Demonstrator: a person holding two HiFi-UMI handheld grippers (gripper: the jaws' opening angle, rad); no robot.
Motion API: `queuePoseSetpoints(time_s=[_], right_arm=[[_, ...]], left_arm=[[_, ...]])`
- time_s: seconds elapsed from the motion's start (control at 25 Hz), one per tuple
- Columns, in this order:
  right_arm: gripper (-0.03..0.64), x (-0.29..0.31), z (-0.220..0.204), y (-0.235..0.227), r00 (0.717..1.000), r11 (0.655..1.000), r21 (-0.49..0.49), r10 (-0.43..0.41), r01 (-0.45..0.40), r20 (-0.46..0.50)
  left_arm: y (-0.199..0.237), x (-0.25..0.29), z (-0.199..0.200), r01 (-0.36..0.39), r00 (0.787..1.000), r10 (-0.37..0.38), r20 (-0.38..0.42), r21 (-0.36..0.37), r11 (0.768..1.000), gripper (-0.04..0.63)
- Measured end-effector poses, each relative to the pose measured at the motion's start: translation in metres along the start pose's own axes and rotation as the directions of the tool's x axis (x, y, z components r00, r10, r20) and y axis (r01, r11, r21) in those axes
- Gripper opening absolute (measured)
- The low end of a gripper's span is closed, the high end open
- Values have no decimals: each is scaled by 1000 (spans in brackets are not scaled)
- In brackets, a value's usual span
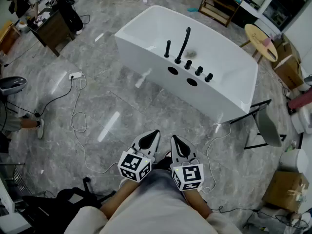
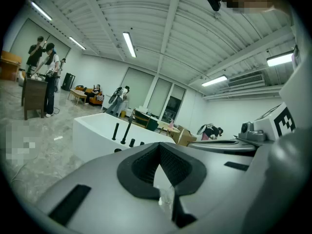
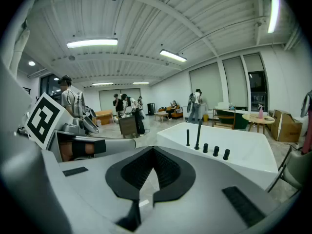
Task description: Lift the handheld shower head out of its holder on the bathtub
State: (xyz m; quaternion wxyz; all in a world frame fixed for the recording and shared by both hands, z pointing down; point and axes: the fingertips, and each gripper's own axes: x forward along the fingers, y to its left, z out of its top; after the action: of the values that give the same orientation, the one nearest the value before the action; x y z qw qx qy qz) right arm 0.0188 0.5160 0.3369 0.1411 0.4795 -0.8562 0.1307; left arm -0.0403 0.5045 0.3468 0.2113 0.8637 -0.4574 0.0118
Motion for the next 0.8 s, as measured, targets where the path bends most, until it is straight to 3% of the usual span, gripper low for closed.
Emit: queuePoseSetpoints(time_s=[0.24, 0.8], right_arm=[[18, -1, 2, 15, 1000, 1000, -17, 13, -12, 5], [18, 7, 16, 22, 998, 999, 32, -8, 6, 68]], left_arm=[[-4, -4, -6, 36, 999, -36, 2, -18, 999, 5], [15, -15, 8, 15, 1000, -17, 23, 79, 997, 5]])
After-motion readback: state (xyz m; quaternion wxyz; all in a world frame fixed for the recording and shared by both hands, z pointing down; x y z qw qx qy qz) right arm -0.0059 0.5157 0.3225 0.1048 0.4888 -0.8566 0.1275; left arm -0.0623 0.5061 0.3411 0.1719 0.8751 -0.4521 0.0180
